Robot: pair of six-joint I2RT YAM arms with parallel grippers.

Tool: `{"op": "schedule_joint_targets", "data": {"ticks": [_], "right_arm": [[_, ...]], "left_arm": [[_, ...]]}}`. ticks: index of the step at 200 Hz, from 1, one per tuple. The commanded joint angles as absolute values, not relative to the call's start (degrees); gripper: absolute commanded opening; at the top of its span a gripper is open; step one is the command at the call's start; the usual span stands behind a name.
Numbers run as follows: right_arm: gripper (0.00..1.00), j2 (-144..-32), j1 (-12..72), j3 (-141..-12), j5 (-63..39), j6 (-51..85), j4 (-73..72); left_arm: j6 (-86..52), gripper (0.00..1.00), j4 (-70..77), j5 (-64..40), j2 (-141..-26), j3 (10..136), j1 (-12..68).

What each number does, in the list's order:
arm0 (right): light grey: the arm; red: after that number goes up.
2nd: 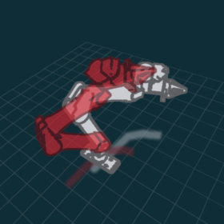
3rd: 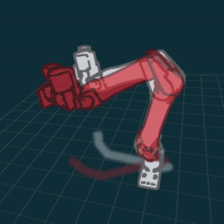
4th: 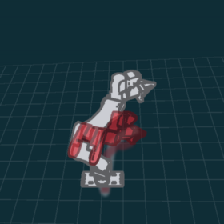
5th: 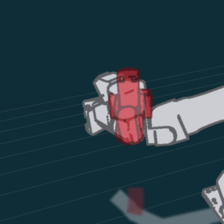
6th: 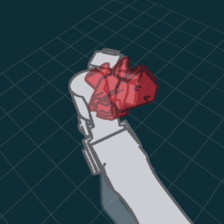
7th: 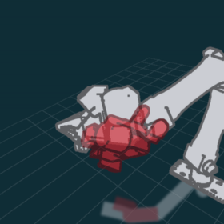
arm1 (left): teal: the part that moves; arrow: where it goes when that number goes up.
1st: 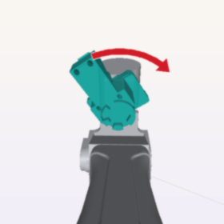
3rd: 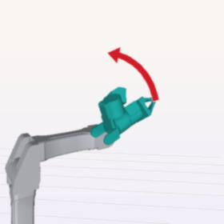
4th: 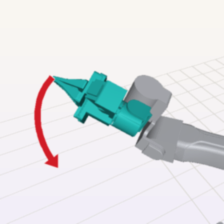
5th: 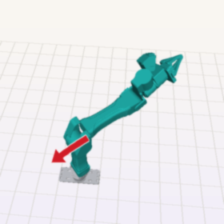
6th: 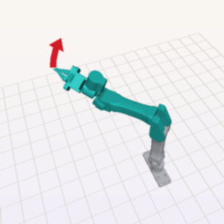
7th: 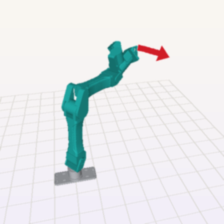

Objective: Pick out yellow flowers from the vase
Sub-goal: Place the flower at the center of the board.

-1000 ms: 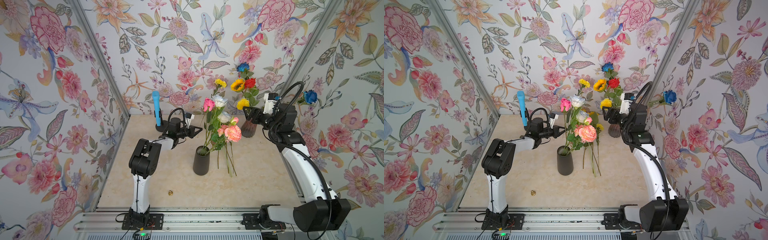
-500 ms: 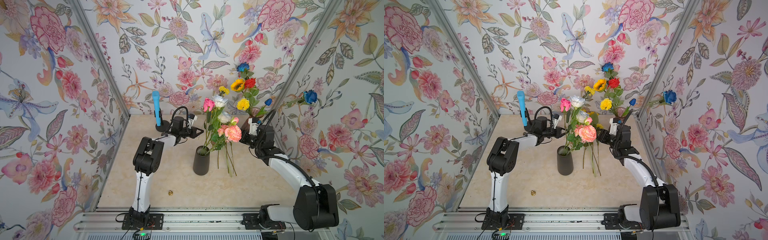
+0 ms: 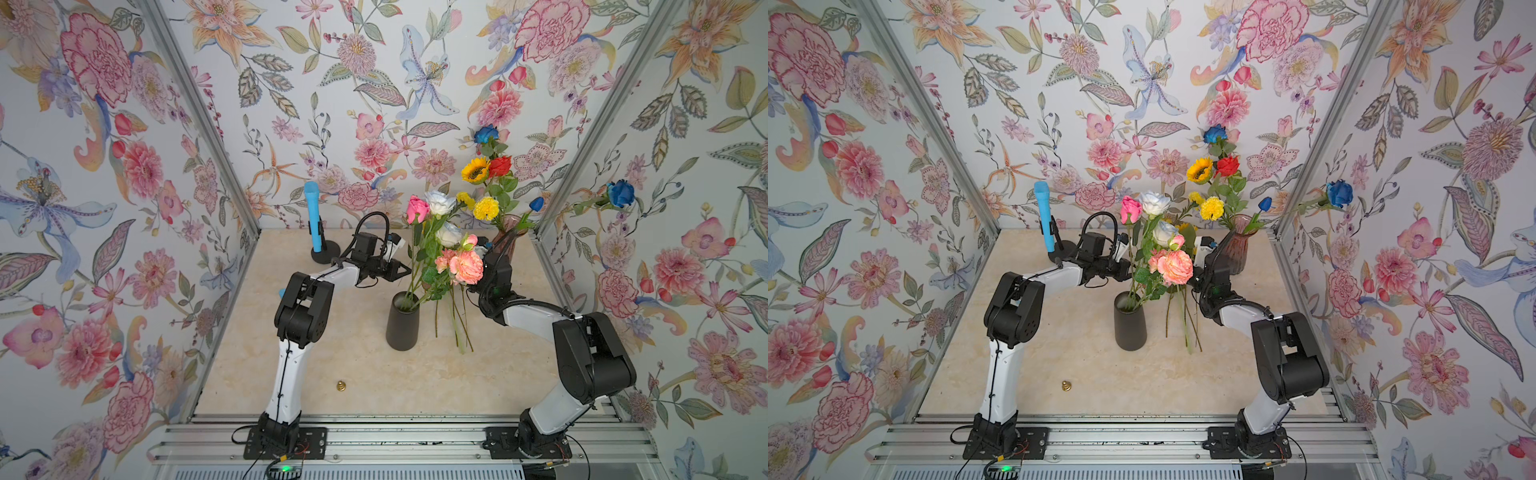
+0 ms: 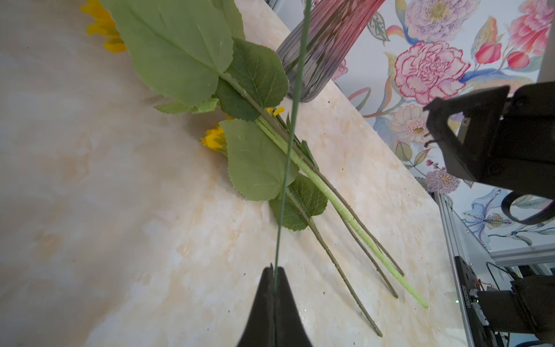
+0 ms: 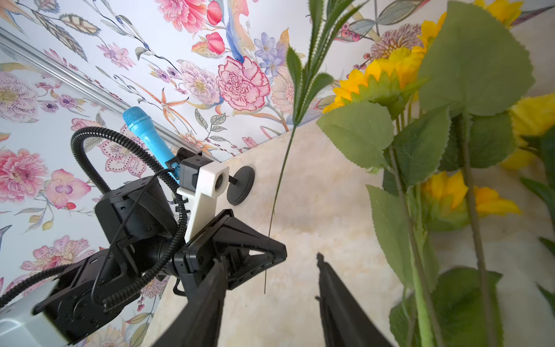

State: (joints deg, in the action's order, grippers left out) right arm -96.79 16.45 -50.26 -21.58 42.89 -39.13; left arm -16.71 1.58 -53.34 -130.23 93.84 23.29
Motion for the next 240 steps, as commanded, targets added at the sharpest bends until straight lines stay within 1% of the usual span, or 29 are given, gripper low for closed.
{"op": "schedule_joint_targets", "data": {"ticks": [1, 41, 89, 124, 159, 185, 208, 240], "right_arm": [[0.51, -99.5, 17.1, -53.8, -19.1, 45.7, -47.1], [0.49, -104.8, 18.6, -59.2, -17.1, 46.8, -47.4], [0.47, -109.2, 20.2, -66.7, -14.0, 46.7, -41.6], [0.47, -109.3, 20.3, -65.0, -12.9, 47.6, -41.0], [0.49, -106.9, 20.1, -60.5, -11.0, 46.7, -39.8], [0.5, -107.9, 19.9, -59.9, -10.9, 47.2, -39.6], [0.5, -110.1, 19.9, -61.5, -11.6, 48.7, -40.9], [0.49, -112.0, 20.6, -66.1, -11.4, 48.4, -38.3]], "left_arm": [[-11.1, 0.0, -4.0, -52.8, -131.2, 96.0, 24.2], [-7.6, 0.0, -7.8, -51.3, -131.1, 97.4, 25.2], [-6.3, 0.0, -9.1, -49.9, -130.4, 97.6, 25.3], [-5.7, 0.0, -9.3, -48.7, -129.5, 97.7, 25.3], [-5.8, 0.0, -9.0, -48.2, -129.3, 97.6, 25.1], [-6.7, 0.0, -7.3, -49.1, -128.8, 96.8, 25.1], [-6.6, 0.0, -7.0, -49.1, -128.2, 96.3, 25.2], [-6.3, 0.0, -7.2, -49.4, -127.8, 95.6, 25.1]]}}
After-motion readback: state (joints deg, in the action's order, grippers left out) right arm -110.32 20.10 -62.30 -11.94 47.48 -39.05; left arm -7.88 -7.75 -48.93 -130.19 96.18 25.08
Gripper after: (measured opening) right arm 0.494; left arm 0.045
